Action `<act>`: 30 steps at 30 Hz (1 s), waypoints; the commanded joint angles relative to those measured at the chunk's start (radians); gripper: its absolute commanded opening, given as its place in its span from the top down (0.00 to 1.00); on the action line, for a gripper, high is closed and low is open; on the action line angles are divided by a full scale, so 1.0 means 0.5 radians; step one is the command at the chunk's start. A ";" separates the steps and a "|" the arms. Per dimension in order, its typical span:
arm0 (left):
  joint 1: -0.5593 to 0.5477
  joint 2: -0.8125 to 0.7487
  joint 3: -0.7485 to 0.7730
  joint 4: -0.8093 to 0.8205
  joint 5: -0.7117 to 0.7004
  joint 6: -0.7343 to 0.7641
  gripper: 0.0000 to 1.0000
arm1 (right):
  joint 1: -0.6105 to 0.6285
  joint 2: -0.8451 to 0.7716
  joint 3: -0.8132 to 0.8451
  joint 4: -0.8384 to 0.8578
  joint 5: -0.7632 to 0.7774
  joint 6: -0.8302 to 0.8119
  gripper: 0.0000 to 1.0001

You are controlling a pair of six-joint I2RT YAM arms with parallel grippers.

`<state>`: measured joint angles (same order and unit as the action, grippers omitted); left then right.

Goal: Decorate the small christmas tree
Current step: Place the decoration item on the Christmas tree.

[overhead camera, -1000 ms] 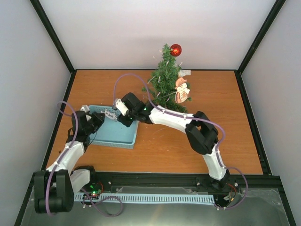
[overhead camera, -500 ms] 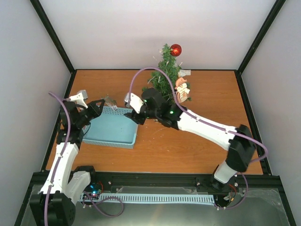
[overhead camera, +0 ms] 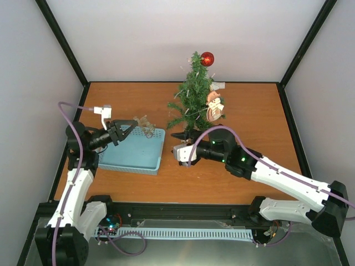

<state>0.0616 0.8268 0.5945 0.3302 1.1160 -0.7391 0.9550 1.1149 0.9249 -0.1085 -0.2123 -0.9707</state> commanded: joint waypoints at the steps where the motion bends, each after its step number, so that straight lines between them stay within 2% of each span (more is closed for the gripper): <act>1: -0.098 0.063 0.101 0.084 0.354 -0.127 0.99 | -0.008 -0.131 -0.070 0.203 -0.015 -0.651 0.43; 3: -0.186 0.125 0.153 0.003 0.443 -0.114 0.99 | -0.008 -0.139 -0.105 0.233 0.023 -0.820 0.49; 7: -0.315 0.186 0.276 -0.331 0.531 0.130 0.99 | -0.008 -0.142 -0.171 0.409 0.031 -0.980 0.47; 10: -0.326 0.131 0.290 -0.423 0.506 0.251 0.99 | -0.008 -0.107 0.022 0.254 -0.096 -0.634 0.43; 12: -0.328 0.099 0.259 -0.290 0.543 0.208 0.99 | -0.008 -0.088 0.150 0.060 -0.192 -0.379 0.44; 13: -0.330 0.090 0.235 -0.210 0.563 0.161 0.99 | -0.008 -0.108 0.141 0.036 -0.235 -0.350 0.45; 15: -0.332 0.082 0.213 -0.128 0.574 0.089 0.99 | -0.009 -0.207 -0.008 0.133 -0.305 -0.428 0.45; 18: -0.343 0.130 0.228 -0.129 0.589 0.021 0.99 | -0.008 -0.296 -0.233 0.384 -0.210 -0.742 0.47; 21: -0.415 0.211 0.244 -0.146 0.659 -0.008 0.99 | -0.008 -0.238 -0.169 0.324 -0.111 -0.951 0.50; 26: -0.565 0.280 0.378 -0.499 0.691 0.278 0.99 | -0.009 -0.186 -0.127 0.387 -0.151 -1.150 0.58; 30: -0.589 0.278 0.389 -0.587 0.699 0.325 0.99 | -0.008 -0.169 -0.156 0.410 -0.173 -1.317 0.61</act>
<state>-0.2165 0.9733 0.7353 0.1097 1.4311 -0.6514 0.9550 1.0245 0.8379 0.0406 -0.2852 -1.5017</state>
